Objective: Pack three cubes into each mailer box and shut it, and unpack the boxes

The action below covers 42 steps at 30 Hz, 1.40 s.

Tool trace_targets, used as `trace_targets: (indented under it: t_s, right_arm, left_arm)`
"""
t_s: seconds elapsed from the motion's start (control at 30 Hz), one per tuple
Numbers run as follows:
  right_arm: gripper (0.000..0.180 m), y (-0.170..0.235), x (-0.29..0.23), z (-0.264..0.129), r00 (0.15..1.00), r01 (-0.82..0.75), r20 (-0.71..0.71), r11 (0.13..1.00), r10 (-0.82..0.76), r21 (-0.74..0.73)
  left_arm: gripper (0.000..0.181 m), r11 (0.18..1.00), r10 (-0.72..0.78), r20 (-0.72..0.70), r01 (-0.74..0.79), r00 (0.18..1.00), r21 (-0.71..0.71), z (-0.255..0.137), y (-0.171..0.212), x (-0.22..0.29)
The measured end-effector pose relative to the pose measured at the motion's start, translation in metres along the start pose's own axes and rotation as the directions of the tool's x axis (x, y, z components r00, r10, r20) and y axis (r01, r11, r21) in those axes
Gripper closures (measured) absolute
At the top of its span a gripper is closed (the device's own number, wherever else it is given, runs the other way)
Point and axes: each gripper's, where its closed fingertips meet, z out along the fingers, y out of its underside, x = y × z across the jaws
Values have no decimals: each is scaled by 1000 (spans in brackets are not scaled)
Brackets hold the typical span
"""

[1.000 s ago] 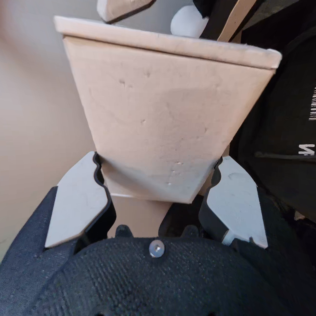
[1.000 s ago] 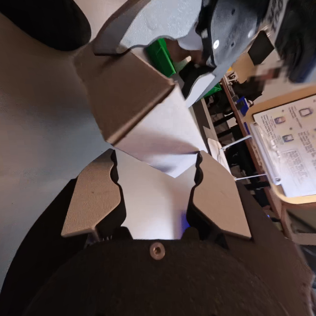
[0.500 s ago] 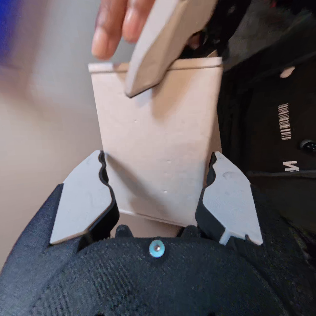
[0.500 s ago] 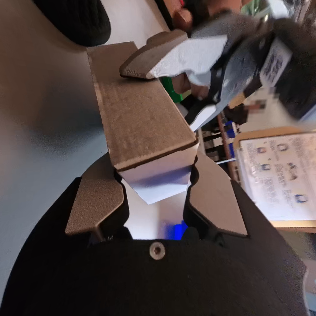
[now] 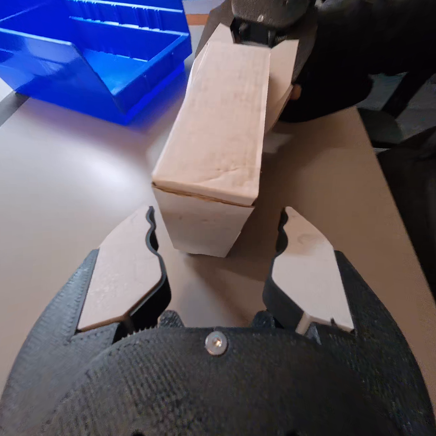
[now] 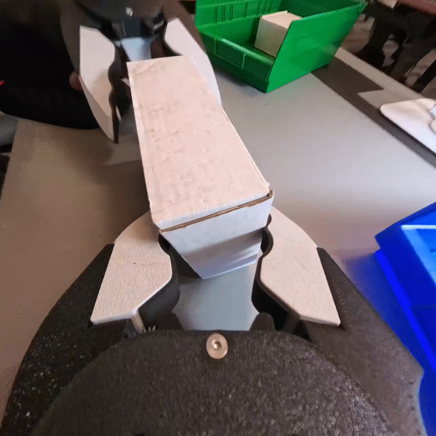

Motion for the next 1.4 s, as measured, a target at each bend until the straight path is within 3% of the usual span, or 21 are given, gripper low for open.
trace_targets:
  t_s: [0.13, 0.27, 0.4, 0.53, 0.67, 0.77, 0.8, 1.03, 1.17, 1.4]
  right_arm:
    - [102, -1, 8, 4, 995, -100, -8, 994, 100, -35]
    - [94, -14, 27, -3, 987, -78, -142, 997, 73, -28]
    - [99, -44, 31, -19, 965, 48, -258, 999, -43, 11]
    - [111, -60, 26, -21, 901, 253, -332, 960, -280, -123]
    - [127, -70, 19, -14, 786, 437, -365, 866, -499, -243]
    - [136, -73, 12, -5, 723, 519, -347, 801, -597, -298]
    - [136, -72, 10, -2, 718, 525, -337, 792, -609, -313]
    - [134, -77, 12, 4, 619, 601, -282, 673, -733, -430]
    - [141, -84, 10, 5, 645, 604, -236, 675, -726, -425]
    - [146, -85, 13, 12, 544, 650, -229, 578, -807, -494]
  left_arm:
    - [111, 999, -6, 143, 10, 990, -31, 13, 10, -22]
    - [114, 998, -51, 166, 55, 985, -22, 12, 10, -26]
    - [114, 998, -53, 180, 58, 982, -21, 7, 12, -28]
    - [114, 999, -49, 184, 51, 982, -4, 5, 12, -30]
    - [91, 998, -49, 181, 43, 982, 38, 9, 5, -30]
    - [95, 998, -42, 183, 34, 982, 50, 16, 1, -33]
    - [103, 999, -40, 196, 32, 980, 44, 17, 0, -36]
    - [106, 999, -42, 196, 40, 980, 15, 14, 3, -40]
    - [107, 998, -59, 187, 56, 981, 21, 12, 0, -37]
    - [107, 996, -90, 172, 86, 981, 34, 11, 0, -37]
